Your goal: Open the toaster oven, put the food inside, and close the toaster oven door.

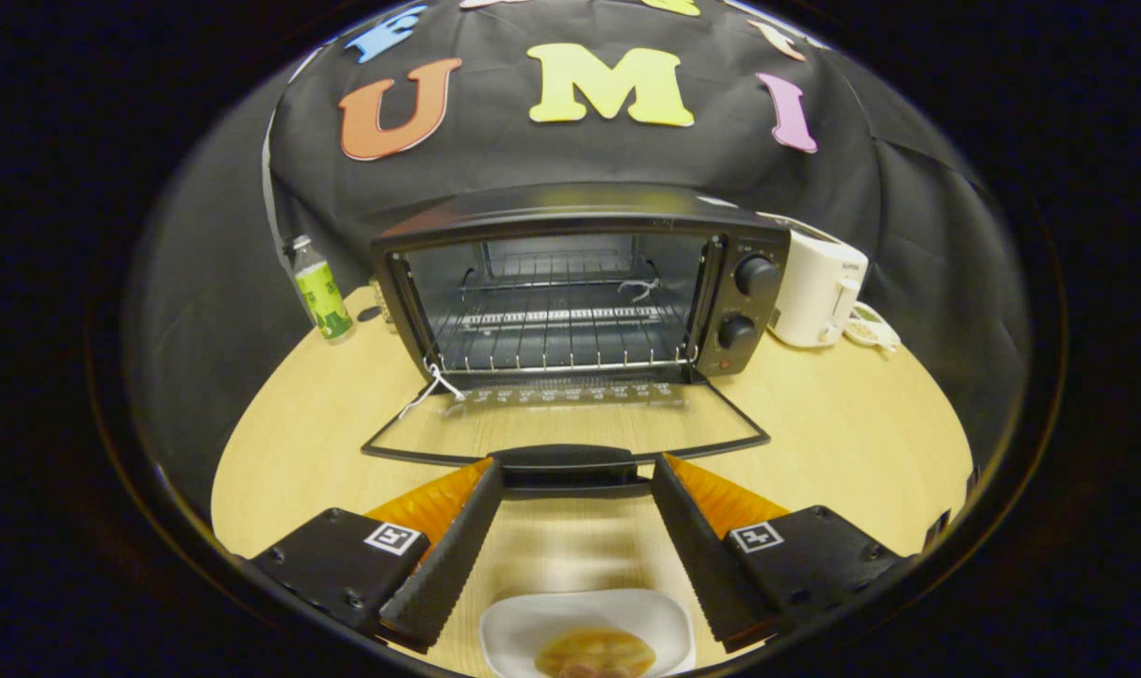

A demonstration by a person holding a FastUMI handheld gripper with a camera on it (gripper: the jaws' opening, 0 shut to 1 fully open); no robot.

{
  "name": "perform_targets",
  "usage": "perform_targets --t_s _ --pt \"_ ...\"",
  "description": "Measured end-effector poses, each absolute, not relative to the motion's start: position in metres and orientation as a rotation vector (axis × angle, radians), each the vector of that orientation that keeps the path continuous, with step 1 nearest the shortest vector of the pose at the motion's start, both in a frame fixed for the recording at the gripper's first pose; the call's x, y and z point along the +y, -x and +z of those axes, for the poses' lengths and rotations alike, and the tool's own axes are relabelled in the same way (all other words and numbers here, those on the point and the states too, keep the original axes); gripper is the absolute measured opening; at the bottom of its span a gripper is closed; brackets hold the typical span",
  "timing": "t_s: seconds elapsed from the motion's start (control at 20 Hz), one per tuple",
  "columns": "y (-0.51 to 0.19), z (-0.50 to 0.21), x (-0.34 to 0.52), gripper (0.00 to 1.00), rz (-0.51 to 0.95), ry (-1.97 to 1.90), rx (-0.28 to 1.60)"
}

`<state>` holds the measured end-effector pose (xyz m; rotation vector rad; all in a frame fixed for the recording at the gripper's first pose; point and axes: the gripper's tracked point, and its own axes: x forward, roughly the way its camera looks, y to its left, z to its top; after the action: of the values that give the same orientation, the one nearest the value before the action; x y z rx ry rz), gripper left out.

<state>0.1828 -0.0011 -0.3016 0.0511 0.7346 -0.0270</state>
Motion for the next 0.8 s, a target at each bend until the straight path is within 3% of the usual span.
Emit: perform_targets --t_s 0.8 --pt "-0.068 -0.269 -0.024 1.0 -0.03 0.011 0.66"
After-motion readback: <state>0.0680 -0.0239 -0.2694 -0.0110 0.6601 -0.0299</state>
